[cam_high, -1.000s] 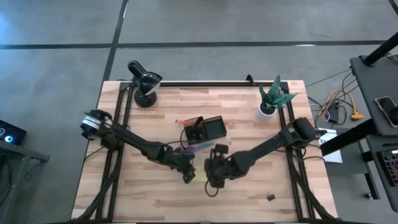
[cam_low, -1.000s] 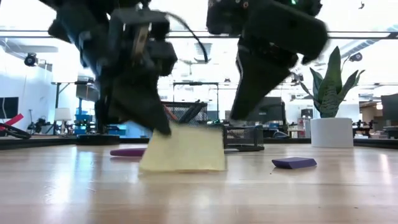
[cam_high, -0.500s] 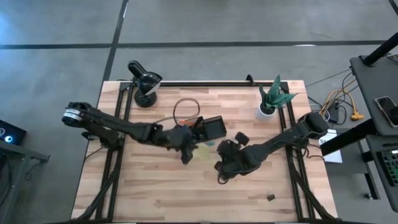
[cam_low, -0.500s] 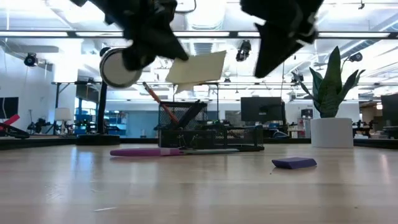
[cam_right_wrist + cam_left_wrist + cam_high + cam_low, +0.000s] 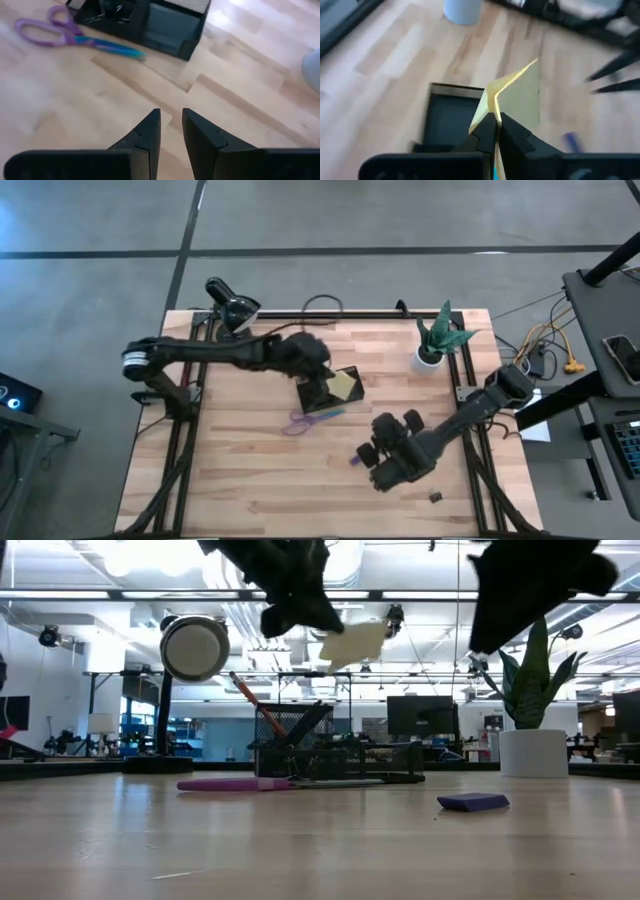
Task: Pick and place office supplies into organizer
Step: Put the yellow sticky notes into the black desk organizer, then adjust the black desk organizer, then put the purple scissors into the black desk organizer
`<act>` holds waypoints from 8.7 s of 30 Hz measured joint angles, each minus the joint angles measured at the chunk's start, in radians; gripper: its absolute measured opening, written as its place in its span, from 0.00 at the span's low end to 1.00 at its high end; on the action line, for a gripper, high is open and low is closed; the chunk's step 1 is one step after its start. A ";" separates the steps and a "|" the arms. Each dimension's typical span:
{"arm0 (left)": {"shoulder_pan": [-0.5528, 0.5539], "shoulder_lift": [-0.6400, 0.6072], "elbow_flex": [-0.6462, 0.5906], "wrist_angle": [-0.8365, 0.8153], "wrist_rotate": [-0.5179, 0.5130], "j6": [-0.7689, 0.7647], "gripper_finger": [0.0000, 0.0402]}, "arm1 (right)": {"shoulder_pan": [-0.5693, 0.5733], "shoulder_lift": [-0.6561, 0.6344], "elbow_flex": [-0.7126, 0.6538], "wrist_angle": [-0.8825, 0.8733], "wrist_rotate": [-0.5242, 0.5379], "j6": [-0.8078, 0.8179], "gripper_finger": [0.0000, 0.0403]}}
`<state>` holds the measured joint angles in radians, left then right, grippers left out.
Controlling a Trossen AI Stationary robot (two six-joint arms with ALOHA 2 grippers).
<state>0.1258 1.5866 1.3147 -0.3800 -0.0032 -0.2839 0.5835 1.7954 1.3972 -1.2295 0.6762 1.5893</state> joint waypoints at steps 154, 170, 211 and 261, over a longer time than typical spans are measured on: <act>-0.269 -0.360 -0.846 0.253 -0.091 -0.469 0.40 | -0.470 0.399 0.256 0.818 -0.603 -1.489 0.48; -0.300 -0.485 -0.873 0.223 -0.096 -0.467 0.40 | -0.493 0.533 0.378 0.727 -0.622 -1.541 0.48; -0.298 -0.779 -0.896 0.204 -0.161 -0.400 0.40 | -0.497 0.347 0.356 0.714 -0.438 -1.411 0.14; -0.298 -0.867 -0.897 0.214 -0.247 -0.173 0.40 | -0.661 0.223 -0.255 2.092 0.243 -1.393 0.15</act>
<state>-0.1719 0.7193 0.4179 -0.1663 -0.2501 -0.4572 -0.0776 2.0186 1.1419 0.8623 0.9192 0.1963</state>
